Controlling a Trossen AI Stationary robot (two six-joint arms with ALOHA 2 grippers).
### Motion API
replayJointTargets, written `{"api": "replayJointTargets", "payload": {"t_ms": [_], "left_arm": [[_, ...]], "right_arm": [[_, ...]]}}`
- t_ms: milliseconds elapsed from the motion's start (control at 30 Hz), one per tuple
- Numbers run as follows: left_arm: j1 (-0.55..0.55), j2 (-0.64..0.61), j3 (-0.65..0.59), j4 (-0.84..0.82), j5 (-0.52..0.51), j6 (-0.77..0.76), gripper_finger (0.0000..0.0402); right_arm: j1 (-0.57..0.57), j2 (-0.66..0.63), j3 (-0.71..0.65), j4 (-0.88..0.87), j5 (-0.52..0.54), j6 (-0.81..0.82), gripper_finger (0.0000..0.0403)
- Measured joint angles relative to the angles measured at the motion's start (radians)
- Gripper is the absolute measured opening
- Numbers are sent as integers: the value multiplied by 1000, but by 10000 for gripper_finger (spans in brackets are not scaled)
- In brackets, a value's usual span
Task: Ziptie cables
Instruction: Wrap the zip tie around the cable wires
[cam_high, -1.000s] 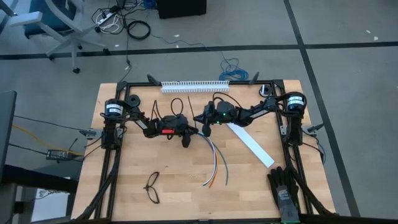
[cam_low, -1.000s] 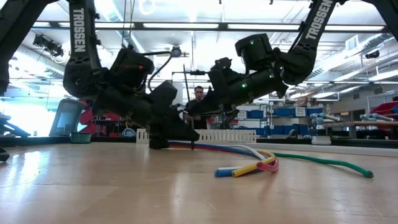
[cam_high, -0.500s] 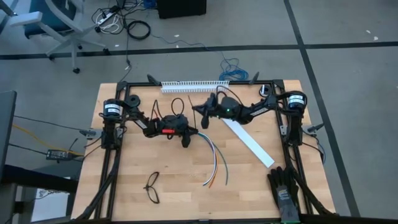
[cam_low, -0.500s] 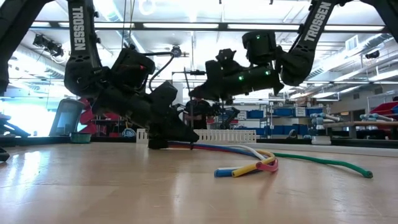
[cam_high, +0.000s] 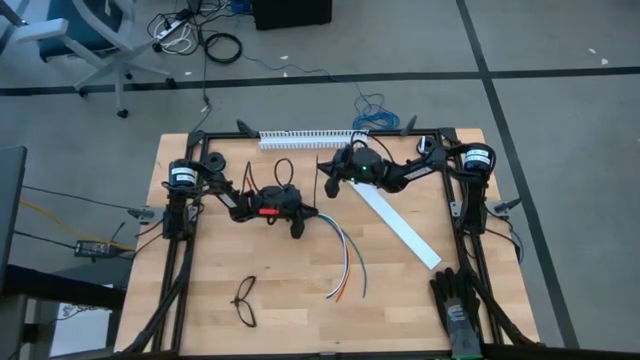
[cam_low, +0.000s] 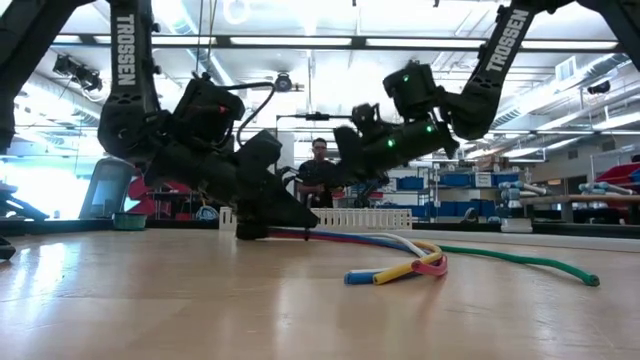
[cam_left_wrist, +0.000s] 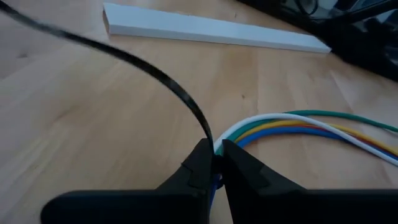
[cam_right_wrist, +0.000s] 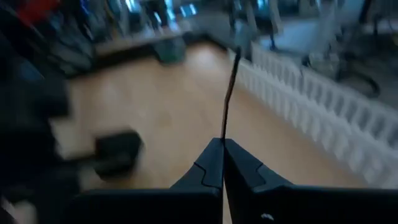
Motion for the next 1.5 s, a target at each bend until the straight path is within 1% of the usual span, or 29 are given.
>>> {"api": "replayJointTargets", "payload": {"t_ms": [133,267,367,533,633,867,933,1100,1300,1367,1500], "left_arm": [[1,0,-27,27,9,-7,35],[3,0,-59,100,13,-19,35],[2,2,-72,146,14,-27,35],[2,1,-72,135,11,-42,39],[3,-1,-70,134,8,-50,54],[3,-1,-70,132,13,-49,119],[3,-1,-70,132,16,-48,133],[13,-1,-71,154,80,-49,142],[58,-3,-77,208,223,-80,142],[75,-5,-77,228,273,-89,142],[110,-6,-77,284,362,-103,142]], "right_arm": [[-9,0,0,-168,59,23,0],[-6,0,-1,-329,98,28,0],[10,0,-1,-406,109,27,0],[34,-1,-1,-455,117,27,0],[45,-1,-1,-469,117,34,0],[92,-1,-1,-473,104,54,0],[107,-8,-1,-486,99,63,0],[139,-84,-3,-599,72,73,0],[184,-209,-3,-742,75,65,0],[201,-232,-4,-802,78,66,0],[237,-258,-3,-857,85,85,0]]}}
